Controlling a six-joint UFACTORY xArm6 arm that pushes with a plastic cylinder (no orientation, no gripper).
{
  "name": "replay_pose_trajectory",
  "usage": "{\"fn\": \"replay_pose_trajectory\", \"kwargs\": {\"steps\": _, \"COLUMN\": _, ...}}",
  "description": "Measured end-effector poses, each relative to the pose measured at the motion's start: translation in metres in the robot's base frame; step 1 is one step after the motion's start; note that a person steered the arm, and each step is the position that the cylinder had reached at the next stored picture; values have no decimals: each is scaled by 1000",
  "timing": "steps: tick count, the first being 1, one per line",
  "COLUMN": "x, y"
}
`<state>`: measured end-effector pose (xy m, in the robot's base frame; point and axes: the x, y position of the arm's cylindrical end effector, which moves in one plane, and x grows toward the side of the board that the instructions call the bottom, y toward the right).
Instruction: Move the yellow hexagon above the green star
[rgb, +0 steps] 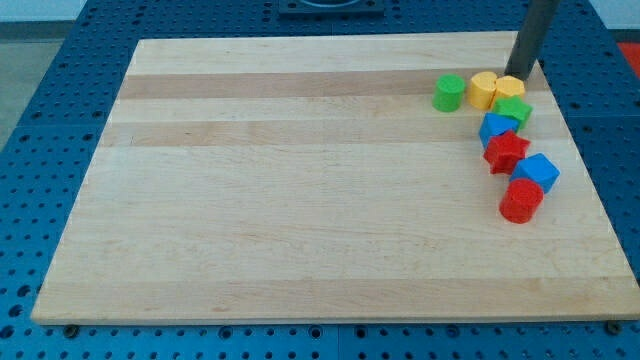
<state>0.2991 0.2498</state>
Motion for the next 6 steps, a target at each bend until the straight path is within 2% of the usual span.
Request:
{"fn": "replay_pose_trajectory", "kwargs": {"steps": 2, "x": 29, "y": -18}}
{"fn": "replay_pose_trajectory", "kwargs": {"steps": 4, "x": 18, "y": -6}}
{"fn": "replay_pose_trajectory", "kwargs": {"steps": 5, "x": 20, "y": 61}}
{"fn": "replay_pose_trajectory", "kwargs": {"steps": 6, "x": 34, "y": 94}}
